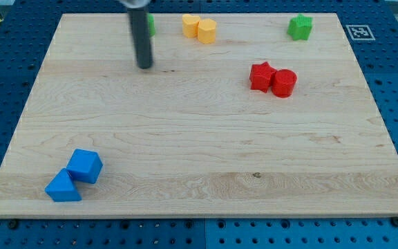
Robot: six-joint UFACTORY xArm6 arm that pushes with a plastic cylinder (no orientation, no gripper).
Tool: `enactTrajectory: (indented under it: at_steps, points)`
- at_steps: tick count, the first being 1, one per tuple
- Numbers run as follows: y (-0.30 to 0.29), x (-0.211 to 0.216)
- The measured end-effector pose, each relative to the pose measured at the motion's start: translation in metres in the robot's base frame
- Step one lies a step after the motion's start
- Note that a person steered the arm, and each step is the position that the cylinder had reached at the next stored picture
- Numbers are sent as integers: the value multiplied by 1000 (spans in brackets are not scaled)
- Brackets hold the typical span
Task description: Push the green circle down a bit
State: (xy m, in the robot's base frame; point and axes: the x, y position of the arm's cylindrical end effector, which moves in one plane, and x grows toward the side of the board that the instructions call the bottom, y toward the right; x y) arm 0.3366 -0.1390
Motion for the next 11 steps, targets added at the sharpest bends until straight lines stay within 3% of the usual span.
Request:
enactTrajectory:
  at_steps: [2,3,4,7,11]
  points:
    - [-96,-79]
    - [-94,-131]
    - [-72,-145]
    - [7,-134]
    - [49,-71]
